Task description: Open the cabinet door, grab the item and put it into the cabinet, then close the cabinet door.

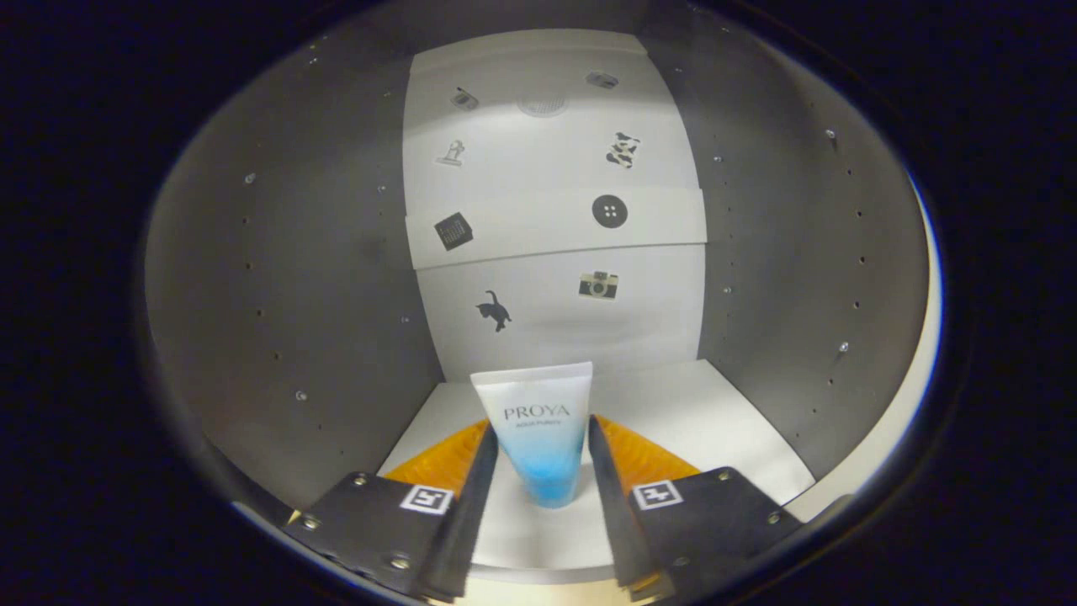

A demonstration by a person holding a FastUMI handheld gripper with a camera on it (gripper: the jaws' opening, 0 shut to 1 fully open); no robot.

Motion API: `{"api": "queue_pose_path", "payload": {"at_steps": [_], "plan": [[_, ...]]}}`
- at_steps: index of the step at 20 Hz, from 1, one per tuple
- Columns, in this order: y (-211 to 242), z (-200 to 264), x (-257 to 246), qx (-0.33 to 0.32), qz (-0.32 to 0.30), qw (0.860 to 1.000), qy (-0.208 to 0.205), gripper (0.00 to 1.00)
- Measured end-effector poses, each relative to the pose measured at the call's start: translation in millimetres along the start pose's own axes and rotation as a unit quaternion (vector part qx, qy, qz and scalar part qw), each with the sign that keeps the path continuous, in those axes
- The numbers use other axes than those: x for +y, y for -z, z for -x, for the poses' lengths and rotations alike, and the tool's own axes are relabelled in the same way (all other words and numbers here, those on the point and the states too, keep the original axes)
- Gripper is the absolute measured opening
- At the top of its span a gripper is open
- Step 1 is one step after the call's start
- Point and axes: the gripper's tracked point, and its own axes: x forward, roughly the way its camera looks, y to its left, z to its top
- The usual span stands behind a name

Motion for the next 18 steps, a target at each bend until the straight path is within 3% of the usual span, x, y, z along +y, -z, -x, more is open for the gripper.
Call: {"api": "queue_pose_path", "payload": {"at_steps": [4,10,18], "plan": [[-8,20,6,-0.021,-0.001,1.0,0.001,0.97],[-19,102,20,-0.05,0.002,0.999,-0.002,0.99],[0,263,15,-0.071,0.024,0.997,0.013,0.99]]}}
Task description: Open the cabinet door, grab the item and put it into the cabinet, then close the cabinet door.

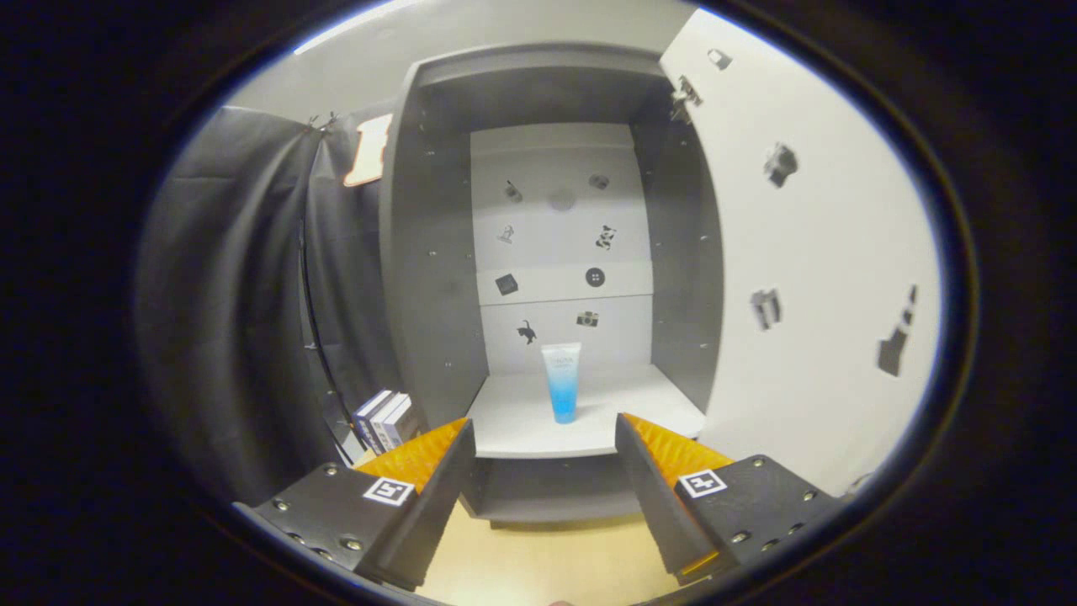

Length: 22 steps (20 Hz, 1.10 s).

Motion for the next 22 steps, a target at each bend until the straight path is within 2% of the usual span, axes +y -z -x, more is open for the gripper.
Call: {"api": "queue_pose_path", "payload": {"at_steps": [5,12,16,19,22], "plan": [[-9,103,-25,-0.013,-0.015,1.0,0.018,0.99],[-14,227,-122,-0.019,-0.026,0.994,0.106,0.98],[-12,264,-182,-0.022,-0.04,0.989,0.141,0.99],[-13,276,-236,-0.028,-0.046,0.985,0.163,0.99],[-18,270,-276,-0.033,-0.051,0.986,0.158,0.99]]}}
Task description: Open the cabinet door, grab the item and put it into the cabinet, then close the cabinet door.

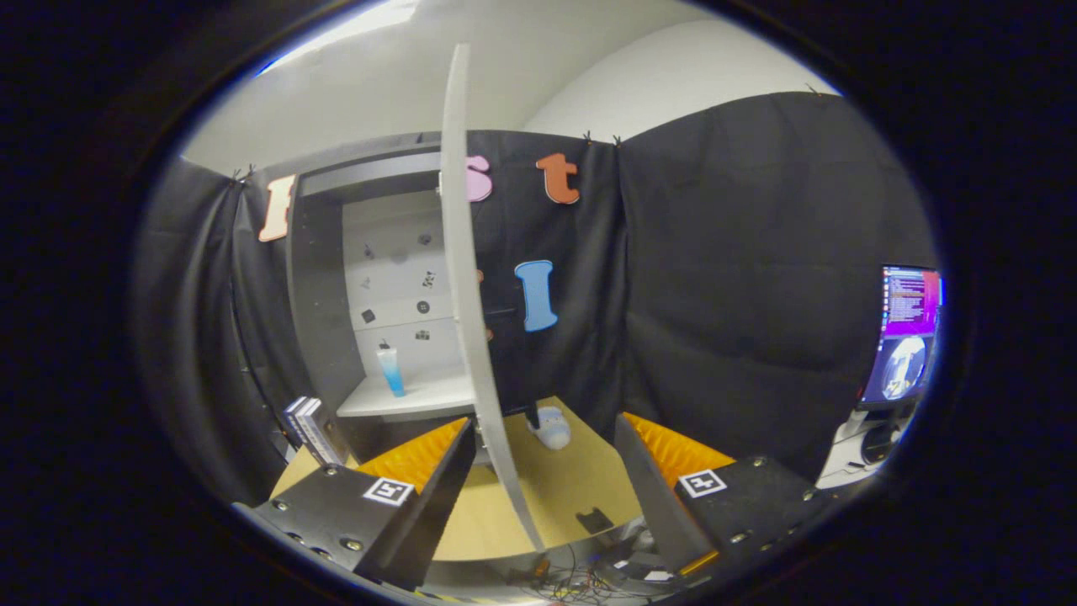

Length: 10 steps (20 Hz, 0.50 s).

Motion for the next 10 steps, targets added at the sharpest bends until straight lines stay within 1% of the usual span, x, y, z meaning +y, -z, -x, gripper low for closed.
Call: {"api": "queue_pose_path", "payload": {"at_steps": [4,9,10], "plan": [[-3,-33,-19,0.003,0.017,0.999,-0.033,0.99],[15,-59,-10,0.027,0.032,0.996,-0.077,0.98],[16,-60,-7,0.029,0.027,0.995,-0.087,0.98]]}}
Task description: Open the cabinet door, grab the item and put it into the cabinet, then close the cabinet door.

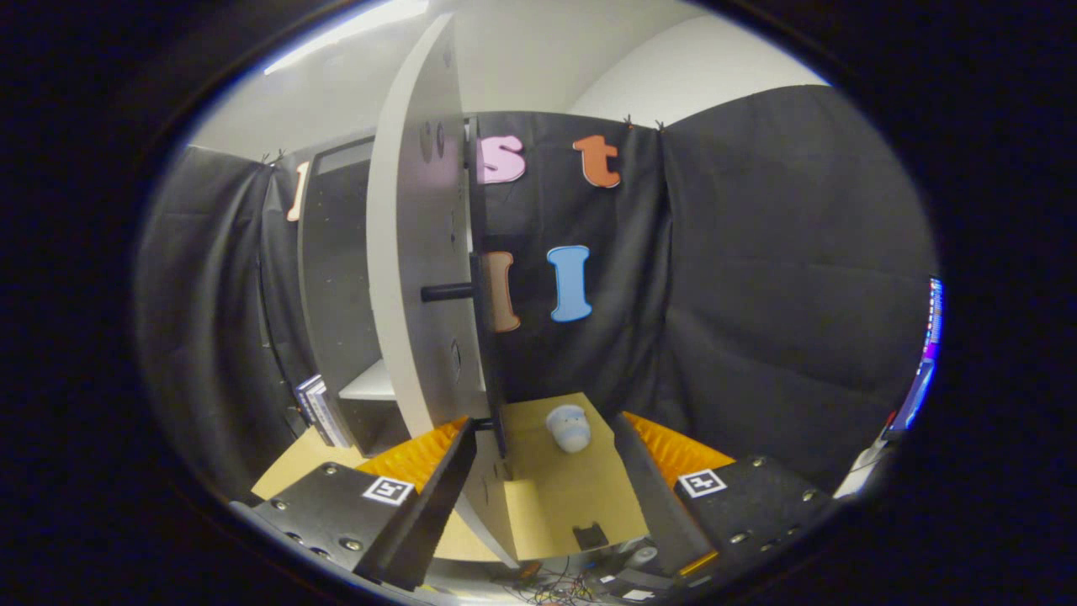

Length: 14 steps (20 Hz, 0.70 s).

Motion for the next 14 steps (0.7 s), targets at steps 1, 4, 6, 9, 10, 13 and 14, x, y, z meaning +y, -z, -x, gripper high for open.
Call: {"api": "queue_pose_path", "payload": {"at_steps": [1,4,6,9,10,13,14], "plan": [[-1,-2,1,0.002,-0.003,1.0,-0.008,0.98],[1,-5,9,0.006,0.002,0.999,-0.037,0.98],[4,-3,30,0.009,0.002,0.998,-0.066,0.97],[11,-8,70,0.016,-0.012,0.993,-0.116,0.98],[12,-11,84,0.016,-0.015,0.991,-0.132,0.98],[19,-18,125,0.022,-0.019,0.985,-0.169,0.98],[20,-23,135,0.022,-0.013,0.985,-0.17,0.98]]}}
